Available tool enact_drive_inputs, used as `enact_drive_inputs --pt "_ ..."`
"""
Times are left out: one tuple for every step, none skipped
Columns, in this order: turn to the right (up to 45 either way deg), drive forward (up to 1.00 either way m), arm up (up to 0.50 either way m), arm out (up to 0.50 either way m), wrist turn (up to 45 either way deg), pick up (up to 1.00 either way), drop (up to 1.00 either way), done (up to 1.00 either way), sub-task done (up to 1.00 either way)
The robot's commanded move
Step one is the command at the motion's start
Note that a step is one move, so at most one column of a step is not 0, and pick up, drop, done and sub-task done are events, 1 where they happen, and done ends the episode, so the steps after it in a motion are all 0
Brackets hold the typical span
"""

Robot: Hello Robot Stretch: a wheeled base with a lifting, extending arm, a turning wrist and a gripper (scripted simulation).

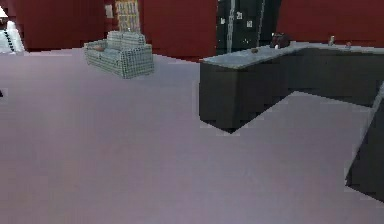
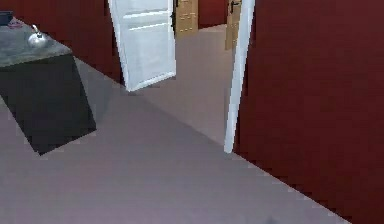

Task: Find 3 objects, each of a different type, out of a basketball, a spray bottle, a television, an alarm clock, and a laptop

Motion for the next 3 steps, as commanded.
enact_drive_inputs --pt "0.0 0.40 0.00 0.00 0.0 0.00 0.00 0.00 0.00" --pt "-42.0 0.00 0.00 0.00 0.0 0.00 0.00 0.00 0.00" --pt "0.0 1.00 0.00 0.00 0.0 0.00 0.00 0.00 0.00"
